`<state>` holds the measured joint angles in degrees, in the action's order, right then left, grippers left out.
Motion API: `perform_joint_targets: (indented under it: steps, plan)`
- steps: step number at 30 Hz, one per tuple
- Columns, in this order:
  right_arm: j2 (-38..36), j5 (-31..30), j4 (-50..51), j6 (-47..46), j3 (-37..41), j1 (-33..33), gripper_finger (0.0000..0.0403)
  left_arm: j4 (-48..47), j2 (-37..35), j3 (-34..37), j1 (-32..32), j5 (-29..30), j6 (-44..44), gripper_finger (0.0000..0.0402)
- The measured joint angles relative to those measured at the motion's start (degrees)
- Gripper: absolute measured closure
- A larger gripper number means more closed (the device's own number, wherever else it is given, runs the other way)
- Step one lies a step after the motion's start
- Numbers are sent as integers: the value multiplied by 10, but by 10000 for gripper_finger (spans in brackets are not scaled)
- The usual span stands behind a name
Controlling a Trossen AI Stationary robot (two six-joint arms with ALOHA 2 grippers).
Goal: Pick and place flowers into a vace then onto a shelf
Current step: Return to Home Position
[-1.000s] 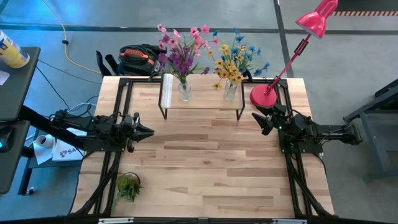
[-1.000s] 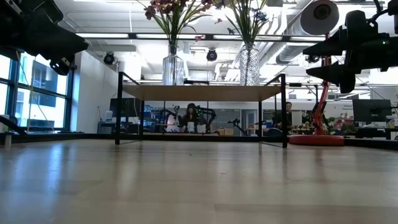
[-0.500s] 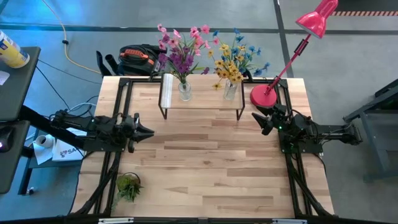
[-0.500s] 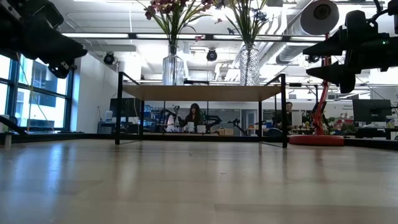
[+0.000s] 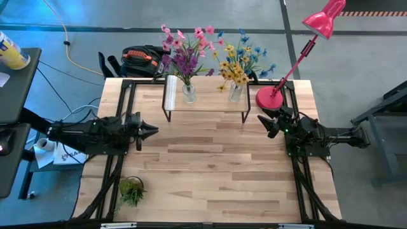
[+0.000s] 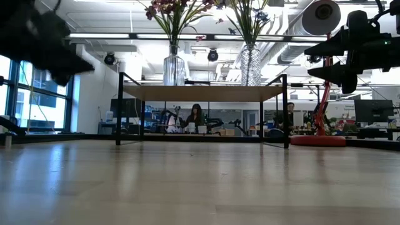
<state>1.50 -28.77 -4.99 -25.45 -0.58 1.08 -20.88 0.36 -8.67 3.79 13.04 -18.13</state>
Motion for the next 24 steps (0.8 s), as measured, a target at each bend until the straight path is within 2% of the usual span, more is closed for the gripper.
perform_joint_targets:
  steps: [2,5,6,11,19,24]
  plan:
    - [0,0,0,0,0,0,100,82,0,7,8,7,0,307]
    - [0,0,0,0,0,0,100,293,-1,73,15,7,-1,307]
    - [0,0,1,0,0,0,100,311,0,79,15,6,-1,307]
    - [0,0,0,0,0,0,100,231,0,78,-6,-6,-2,307]
    - [0,0,0,0,0,0,100,235,0,79,-73,-15,-2,307]
    - [0,0,0,0,0,0,100,237,0,79,-70,-16,-2,307]
